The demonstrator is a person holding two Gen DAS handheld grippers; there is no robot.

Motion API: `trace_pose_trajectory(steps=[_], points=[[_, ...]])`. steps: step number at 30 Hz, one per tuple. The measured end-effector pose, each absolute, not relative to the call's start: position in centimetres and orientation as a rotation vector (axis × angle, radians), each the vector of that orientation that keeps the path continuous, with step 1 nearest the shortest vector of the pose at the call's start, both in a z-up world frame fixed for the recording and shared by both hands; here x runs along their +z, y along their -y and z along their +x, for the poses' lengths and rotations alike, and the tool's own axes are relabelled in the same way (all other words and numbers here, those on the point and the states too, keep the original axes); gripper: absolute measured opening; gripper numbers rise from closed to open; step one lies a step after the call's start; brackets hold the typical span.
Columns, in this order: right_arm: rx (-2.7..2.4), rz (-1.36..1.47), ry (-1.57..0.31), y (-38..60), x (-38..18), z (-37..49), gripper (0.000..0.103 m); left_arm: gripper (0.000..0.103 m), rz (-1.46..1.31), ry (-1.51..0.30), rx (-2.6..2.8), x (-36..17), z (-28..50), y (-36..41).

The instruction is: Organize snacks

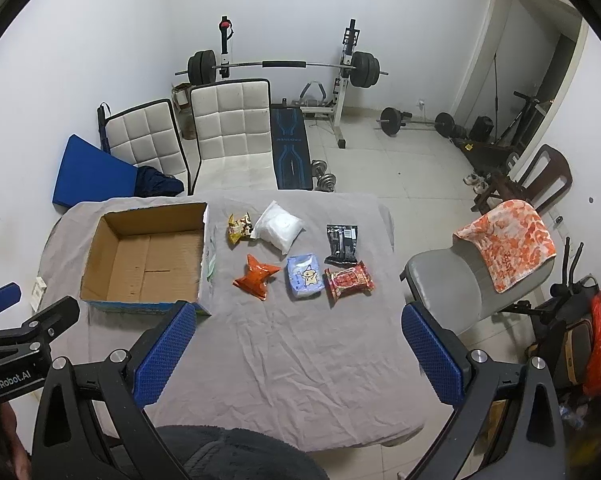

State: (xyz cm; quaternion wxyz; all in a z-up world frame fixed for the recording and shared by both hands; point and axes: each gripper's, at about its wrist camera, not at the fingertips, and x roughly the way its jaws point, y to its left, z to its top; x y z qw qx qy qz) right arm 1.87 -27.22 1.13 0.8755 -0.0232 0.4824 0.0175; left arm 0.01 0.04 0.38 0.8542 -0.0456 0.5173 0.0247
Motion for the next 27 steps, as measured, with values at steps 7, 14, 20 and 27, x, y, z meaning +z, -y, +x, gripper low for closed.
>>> trace_pose_trajectory(steps=[7,14,20,27], points=[[0.038,-0.058,-1.005,27.12,1.07,1.97,0.103,0.103,-0.096,-1.085,0.055,0.31,0.04,-0.17],[0.040,-0.065,-1.003,27.09,0.92,1.87,0.103,0.103,-0.100,-1.083,0.056,0.11,-0.13,-0.44],[0.034,-0.068,-0.999,26.93,1.02,1.71,0.103,0.103,-0.097,-1.083,0.058,0.00,-0.05,-0.39],[0.034,-0.070,-1.003,26.93,0.99,1.70,0.103,0.103,-0.102,-1.089,0.060,-0.02,0.11,-0.49]])
